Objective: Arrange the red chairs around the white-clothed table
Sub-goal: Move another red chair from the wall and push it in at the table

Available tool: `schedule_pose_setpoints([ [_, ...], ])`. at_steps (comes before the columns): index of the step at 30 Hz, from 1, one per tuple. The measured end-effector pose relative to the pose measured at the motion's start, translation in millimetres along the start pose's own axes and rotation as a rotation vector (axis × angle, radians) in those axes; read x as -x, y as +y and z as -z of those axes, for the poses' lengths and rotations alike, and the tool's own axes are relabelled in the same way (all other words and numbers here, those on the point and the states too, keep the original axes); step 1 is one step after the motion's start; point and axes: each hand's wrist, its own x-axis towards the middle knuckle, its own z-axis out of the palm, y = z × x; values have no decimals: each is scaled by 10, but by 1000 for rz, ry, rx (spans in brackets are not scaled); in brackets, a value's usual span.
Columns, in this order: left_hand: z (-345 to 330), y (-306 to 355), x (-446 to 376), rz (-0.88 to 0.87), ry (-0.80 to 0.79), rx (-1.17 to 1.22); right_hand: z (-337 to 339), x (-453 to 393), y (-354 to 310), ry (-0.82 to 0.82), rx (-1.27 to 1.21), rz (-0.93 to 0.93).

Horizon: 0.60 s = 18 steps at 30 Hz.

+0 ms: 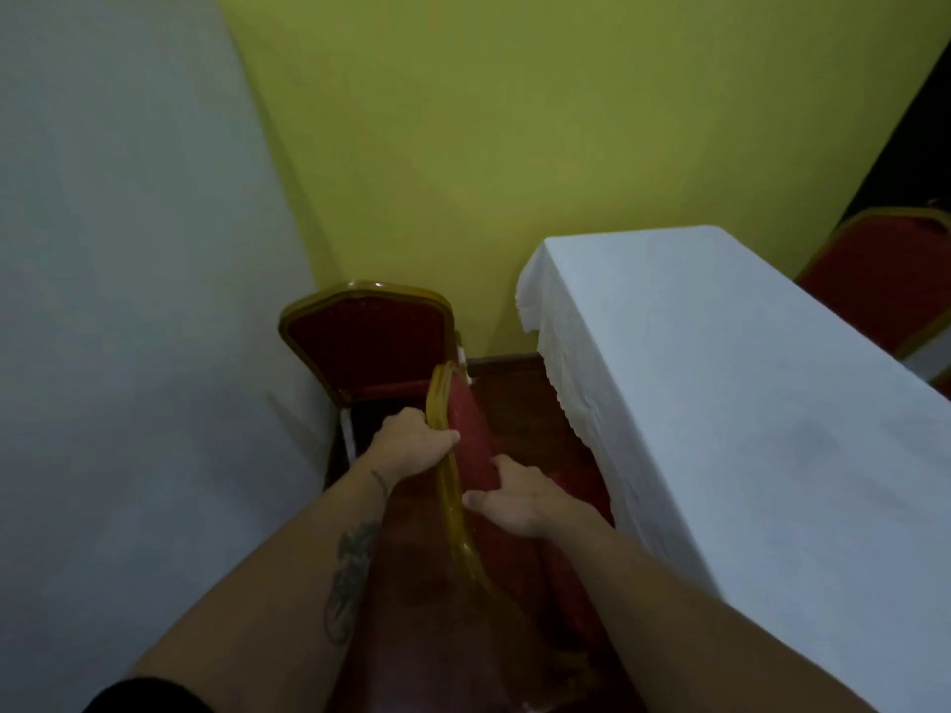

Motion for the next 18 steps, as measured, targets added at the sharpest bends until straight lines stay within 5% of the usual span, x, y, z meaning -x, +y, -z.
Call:
schedule_pose_setpoints([
  [6, 503, 284, -168, 11, 205, -2, 653, -400, -279, 78, 18, 160],
  [18, 1358, 199, -876, 55, 312, -21, 1224, -1276, -1117, 163, 102, 351],
])
